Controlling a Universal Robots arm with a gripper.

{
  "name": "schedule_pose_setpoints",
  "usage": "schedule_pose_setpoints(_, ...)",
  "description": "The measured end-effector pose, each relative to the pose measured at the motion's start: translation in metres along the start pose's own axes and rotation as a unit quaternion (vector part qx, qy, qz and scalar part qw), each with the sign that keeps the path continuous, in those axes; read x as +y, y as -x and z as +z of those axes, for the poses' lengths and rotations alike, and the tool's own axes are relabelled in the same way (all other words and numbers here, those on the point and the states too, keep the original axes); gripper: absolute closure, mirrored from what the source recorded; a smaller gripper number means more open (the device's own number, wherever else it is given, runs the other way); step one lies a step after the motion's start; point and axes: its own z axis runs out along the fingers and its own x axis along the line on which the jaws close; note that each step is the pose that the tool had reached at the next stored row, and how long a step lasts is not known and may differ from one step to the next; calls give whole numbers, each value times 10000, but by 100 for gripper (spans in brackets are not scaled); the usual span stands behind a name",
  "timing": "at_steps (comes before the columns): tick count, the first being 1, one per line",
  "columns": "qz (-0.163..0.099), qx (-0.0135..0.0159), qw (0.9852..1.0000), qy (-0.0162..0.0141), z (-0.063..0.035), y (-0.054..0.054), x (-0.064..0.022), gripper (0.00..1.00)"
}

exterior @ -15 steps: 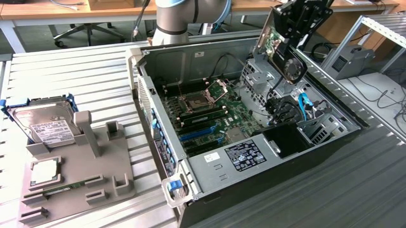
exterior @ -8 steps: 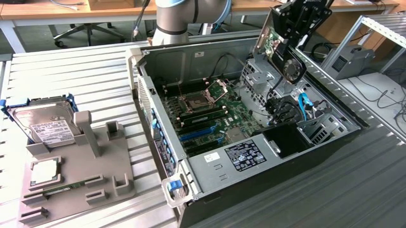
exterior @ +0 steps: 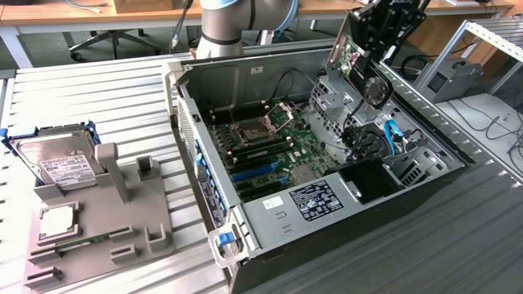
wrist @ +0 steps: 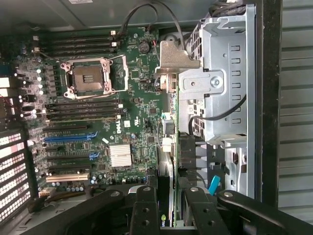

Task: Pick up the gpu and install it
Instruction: 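Pick up the gpu and move the gpu toward the slot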

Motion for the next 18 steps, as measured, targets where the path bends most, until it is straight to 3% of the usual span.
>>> schedule_pose_setpoints(9,0,0,10000,0,26,-23,0,74)
schedule_pose_setpoints(18,0,0,10000,0,65,-120,-5,74)
